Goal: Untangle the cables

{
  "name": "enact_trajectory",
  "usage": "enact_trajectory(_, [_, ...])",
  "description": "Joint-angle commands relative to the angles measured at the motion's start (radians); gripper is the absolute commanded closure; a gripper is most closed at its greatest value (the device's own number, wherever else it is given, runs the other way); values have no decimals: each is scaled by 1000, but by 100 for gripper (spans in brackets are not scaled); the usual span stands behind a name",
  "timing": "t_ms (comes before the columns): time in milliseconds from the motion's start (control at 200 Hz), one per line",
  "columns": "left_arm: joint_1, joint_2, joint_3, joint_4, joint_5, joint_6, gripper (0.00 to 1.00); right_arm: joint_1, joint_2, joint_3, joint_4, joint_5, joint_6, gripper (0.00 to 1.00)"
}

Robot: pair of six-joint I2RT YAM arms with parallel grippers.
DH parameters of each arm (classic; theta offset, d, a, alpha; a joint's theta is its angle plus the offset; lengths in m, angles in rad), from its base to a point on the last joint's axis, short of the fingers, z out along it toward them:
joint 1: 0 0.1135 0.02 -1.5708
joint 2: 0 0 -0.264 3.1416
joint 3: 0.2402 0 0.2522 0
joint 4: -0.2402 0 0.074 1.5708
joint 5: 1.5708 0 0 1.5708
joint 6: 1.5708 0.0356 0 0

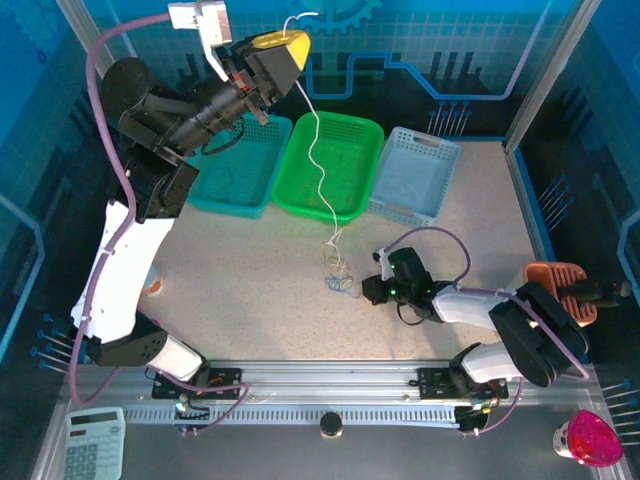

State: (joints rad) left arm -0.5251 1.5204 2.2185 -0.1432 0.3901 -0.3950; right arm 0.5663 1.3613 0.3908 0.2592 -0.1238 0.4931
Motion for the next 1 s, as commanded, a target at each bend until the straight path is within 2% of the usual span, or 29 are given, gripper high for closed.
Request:
enact_trajectory(0, [6, -9, -50, 66, 40, -68, 100, -6, -76, 55, -85, -38, -20, 64])
enact_trajectory(115, [3, -37, -130, 102, 48, -88, 100, 1, -163, 102, -172, -54, -40, 49])
enact_trajectory(290, [1, -67, -204, 111, 50, -96, 100, 12, -287, 172, -287, -76, -62, 38])
enact_trajectory(450, [0, -86, -245, 114, 50, -97, 100, 17, -348, 218, -300, -112, -70, 28])
enact_trajectory(720, [0, -101, -279, 149, 63, -137, 100, 15, -323, 279, -262, -138, -118, 23])
enact_trajectory(995, [-3, -103, -299, 210, 90, -207, 100, 4, -258, 313, -205, -263, -144, 21])
